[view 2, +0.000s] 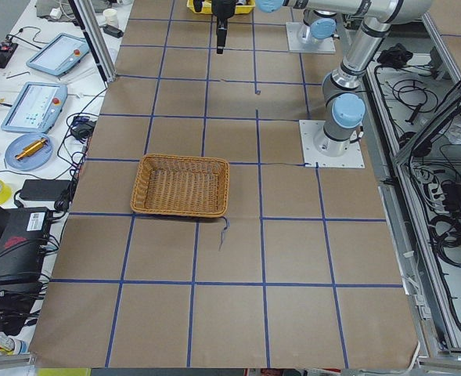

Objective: Transfer tape with both arms

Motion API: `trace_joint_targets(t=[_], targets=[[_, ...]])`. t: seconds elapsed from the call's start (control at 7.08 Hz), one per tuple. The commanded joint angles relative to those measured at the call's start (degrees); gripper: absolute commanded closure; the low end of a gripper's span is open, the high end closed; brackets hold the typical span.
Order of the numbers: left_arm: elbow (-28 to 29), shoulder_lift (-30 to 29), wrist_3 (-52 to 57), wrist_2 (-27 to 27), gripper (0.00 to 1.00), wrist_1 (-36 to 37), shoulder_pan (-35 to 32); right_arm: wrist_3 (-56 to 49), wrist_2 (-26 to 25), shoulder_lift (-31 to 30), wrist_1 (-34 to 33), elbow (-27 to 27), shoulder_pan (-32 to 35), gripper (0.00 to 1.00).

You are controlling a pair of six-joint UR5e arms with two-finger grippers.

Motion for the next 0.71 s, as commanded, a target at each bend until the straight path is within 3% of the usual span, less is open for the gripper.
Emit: trace_joint_targets(t=[0.0,0.57], targets=[[0.0,0.01,0.01,0.0,0.0,-0.02,-0.03,0.17,-0.2,0.58,0.02,-0.1,-0.06,0.0],[-0.17,0.36,0.01,0.09,0.0,-0.1,-0.29,0.17,-0.21,0.57,0.29,0.16,-0.23,0.0]])
